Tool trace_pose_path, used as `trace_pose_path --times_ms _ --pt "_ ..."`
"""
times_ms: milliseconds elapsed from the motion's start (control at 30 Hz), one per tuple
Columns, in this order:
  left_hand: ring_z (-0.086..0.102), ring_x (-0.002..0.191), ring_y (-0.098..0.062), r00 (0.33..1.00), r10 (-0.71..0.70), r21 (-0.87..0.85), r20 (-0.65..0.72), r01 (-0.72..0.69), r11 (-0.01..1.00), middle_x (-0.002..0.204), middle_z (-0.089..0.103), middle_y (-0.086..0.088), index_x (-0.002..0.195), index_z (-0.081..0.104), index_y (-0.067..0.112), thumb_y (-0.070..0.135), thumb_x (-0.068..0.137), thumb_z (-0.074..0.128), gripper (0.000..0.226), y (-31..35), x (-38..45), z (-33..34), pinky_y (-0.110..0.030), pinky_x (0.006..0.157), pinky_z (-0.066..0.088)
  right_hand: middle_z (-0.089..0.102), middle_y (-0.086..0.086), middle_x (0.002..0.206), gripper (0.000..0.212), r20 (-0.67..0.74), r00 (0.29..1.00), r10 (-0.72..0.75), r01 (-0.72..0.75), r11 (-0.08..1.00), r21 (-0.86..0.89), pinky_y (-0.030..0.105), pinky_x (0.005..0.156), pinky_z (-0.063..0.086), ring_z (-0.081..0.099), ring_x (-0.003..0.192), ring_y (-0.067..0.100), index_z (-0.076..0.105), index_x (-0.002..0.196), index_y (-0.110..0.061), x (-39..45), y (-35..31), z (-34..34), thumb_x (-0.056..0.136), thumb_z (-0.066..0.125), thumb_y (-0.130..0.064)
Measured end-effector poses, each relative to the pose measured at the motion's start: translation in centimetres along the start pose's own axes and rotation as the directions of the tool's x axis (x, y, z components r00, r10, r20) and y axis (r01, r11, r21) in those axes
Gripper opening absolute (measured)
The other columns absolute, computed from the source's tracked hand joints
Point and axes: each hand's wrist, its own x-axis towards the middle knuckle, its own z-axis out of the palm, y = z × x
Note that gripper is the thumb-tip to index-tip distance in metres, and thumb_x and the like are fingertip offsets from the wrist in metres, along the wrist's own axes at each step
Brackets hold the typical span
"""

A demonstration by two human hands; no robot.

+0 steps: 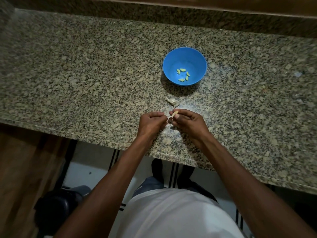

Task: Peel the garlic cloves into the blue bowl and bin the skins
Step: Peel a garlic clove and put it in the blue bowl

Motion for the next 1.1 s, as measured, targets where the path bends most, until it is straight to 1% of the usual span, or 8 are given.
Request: trace_pose_path --times_ms 167,267,467,533,633,733,1000,1100 --pt "0.074 0.088 -0.023 0.995 0.097 0.146 -0.017 -0.093 0.985 0.093 0.077 -0.009 0.099 0.074 0.012 0.006 0.085 0.078 0.016 -0.5 0.2 -0.7 -0.038 0.083 0.062 0.077 0.014 0.113 0.023 -0.071 0.994 0.087 -0.074 0.984 0.162 0.053 0.104 0.056 0.072 0.107 0.034 0.076 0.119 -0.007 0.4 0.1 0.0 0.098 0.068 -0.004" --pt "0.073 0.084 -0.015 0.984 0.176 0.288 -0.009 -0.166 0.943 0.087 0.077 -0.002 0.096 0.078 0.014 0.005 0.084 0.078 0.015 -1.2 0.5 -1.1 -0.039 0.085 0.062 0.077 0.014 0.102 0.022 -0.045 0.995 0.088 -0.083 0.992 0.094 0.056 0.105 0.055 0.071 0.096 0.030 0.077 0.116 -0.009 0.5 -0.2 -0.3 0.097 0.069 -0.003" --pt "0.075 0.089 -0.003 0.949 0.306 0.442 0.071 -0.305 0.844 0.102 0.080 0.004 0.108 0.081 0.018 0.004 0.097 0.067 0.023 -1.7 0.7 -1.1 -0.021 0.077 0.060 0.077 0.019 0.108 0.026 0.007 1.000 0.012 -0.011 0.998 -0.059 0.040 0.090 0.062 0.074 0.091 0.022 0.073 0.126 -0.004 -0.3 -0.8 -0.2 0.100 0.067 -0.004" --pt "0.074 0.094 -0.004 0.937 0.339 0.407 0.078 -0.341 0.848 0.104 0.079 0.004 0.113 0.079 0.017 0.006 0.097 0.068 0.023 -1.8 0.6 -1.2 -0.023 0.083 0.060 0.077 0.022 0.109 0.026 -0.002 1.000 -0.024 0.024 0.995 -0.094 0.040 0.086 0.062 0.074 0.088 0.024 0.072 0.124 -0.001 -0.3 -0.8 -0.1 0.099 0.068 -0.002" --pt "0.076 0.085 -0.011 0.934 0.350 0.255 0.078 -0.358 0.898 0.091 0.080 -0.001 0.105 0.080 0.014 0.018 0.094 0.078 0.013 -1.4 0.2 -1.4 -0.025 0.073 0.061 0.078 0.022 0.106 0.021 -0.015 0.999 -0.044 0.041 0.987 -0.152 0.037 0.082 0.063 0.075 0.088 0.028 0.074 0.117 0.002 -0.2 -0.8 -0.3 0.096 0.073 -0.002" --pt "0.077 0.091 -0.014 0.925 0.347 0.107 0.154 -0.365 0.925 0.093 0.081 0.000 0.103 0.081 0.014 0.020 0.092 0.080 0.013 -0.8 -0.1 -1.3 -0.029 0.081 0.063 0.080 0.019 0.102 0.020 -0.004 0.999 -0.051 0.049 0.978 -0.202 0.037 0.082 0.064 0.075 0.087 0.027 0.076 0.114 -0.001 -0.4 -0.8 -0.2 0.095 0.076 -0.007" --pt "0.078 0.092 -0.014 0.943 0.312 0.002 0.115 -0.315 0.949 0.095 0.081 -0.001 0.101 0.082 0.010 0.011 0.085 0.084 0.015 -0.7 0.0 -0.8 -0.025 0.080 0.061 0.080 0.014 0.103 0.028 0.038 0.993 -0.110 0.115 0.967 -0.225 0.027 0.081 0.060 0.078 0.094 0.023 0.078 0.113 -0.003 -1.1 -0.9 0.7 0.090 0.083 -0.016" --pt "0.078 0.090 -0.016 0.939 0.322 -0.001 0.120 -0.325 0.946 0.093 0.081 -0.003 0.098 0.082 0.009 0.010 0.085 0.085 0.014 -0.8 0.0 -0.7 -0.026 0.079 0.061 0.081 0.011 0.094 0.021 0.047 0.982 -0.180 0.185 0.914 -0.361 0.032 0.078 0.063 0.079 0.086 0.023 0.080 0.108 -0.005 -1.3 -1.0 0.7 0.092 0.081 -0.020"
